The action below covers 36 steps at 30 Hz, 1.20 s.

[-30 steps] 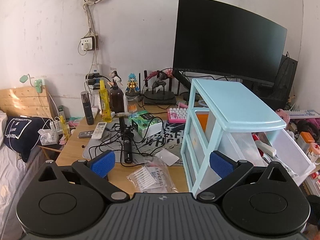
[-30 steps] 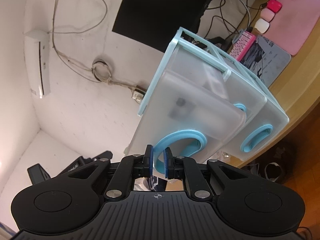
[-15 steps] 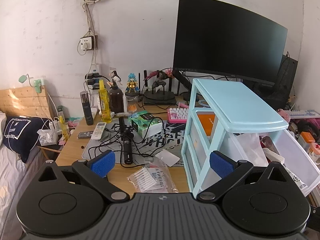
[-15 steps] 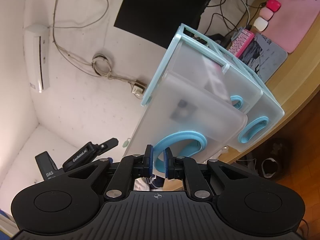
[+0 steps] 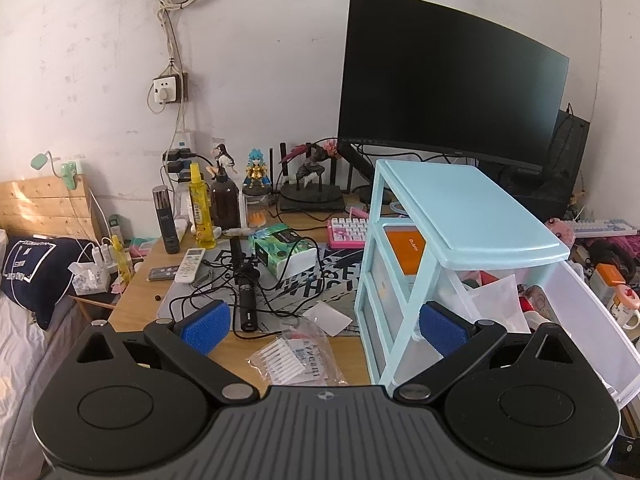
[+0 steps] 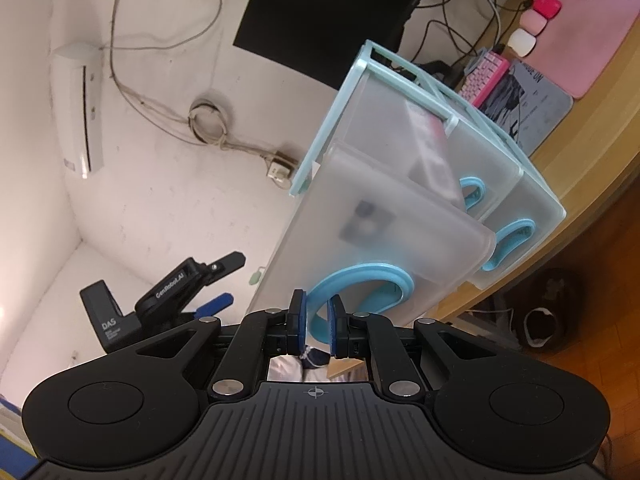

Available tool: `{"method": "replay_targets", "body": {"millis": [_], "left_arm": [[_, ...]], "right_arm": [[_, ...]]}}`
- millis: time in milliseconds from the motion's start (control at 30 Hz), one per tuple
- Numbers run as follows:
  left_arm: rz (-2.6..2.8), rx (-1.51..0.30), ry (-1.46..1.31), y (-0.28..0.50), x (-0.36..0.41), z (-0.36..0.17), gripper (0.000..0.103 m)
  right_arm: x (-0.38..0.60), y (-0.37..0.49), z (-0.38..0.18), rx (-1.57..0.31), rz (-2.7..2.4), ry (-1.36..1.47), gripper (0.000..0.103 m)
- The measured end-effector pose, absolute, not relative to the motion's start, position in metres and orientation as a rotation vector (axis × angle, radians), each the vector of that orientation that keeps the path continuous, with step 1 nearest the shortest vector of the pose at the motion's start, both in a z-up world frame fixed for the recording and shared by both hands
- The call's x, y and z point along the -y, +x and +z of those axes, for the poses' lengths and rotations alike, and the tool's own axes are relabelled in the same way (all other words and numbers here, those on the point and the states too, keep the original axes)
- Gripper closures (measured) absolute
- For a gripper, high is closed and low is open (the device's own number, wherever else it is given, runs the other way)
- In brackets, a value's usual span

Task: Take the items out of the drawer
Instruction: 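Pull the clear drawer outward with the right tool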

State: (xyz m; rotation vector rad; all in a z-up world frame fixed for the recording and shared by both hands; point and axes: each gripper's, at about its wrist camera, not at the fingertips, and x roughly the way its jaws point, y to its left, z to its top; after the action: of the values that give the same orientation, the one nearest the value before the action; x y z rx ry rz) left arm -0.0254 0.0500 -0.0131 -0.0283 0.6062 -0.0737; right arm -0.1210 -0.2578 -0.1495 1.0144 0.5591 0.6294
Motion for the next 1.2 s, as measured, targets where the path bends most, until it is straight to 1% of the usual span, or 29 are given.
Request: {"method": "replay_targets", "body": {"millis": [233,833,967,1200], "left_arm": [[-0.079,-0.607,-0.023,-0.0257,-0.0474,-0.0131,0.0],[-0.089,-0.597,-0.048,-0.0281,-0.0436,-0.0082,0.0],[-0.087,-0.6,-0.049,-0.0273,-0.0422,-0.009,0.0],[-0.083,-0.593,-0.044,-0.0278,-0.0405,-0.0064,0.0]], "right_arm": [[0.2586,-0.1229,-0.1518,-0.564,0.63,1.016,0.091],[0.2567,-0.1238,-0.153,-0.591,0.598,0.946,0.087],[0.256,-0.1237,-0.151,-0.593,0.594,0.927,0.084],[0.2539,-0.1223,-0.144,-0.604,0.578,0.868,0.082]]}}
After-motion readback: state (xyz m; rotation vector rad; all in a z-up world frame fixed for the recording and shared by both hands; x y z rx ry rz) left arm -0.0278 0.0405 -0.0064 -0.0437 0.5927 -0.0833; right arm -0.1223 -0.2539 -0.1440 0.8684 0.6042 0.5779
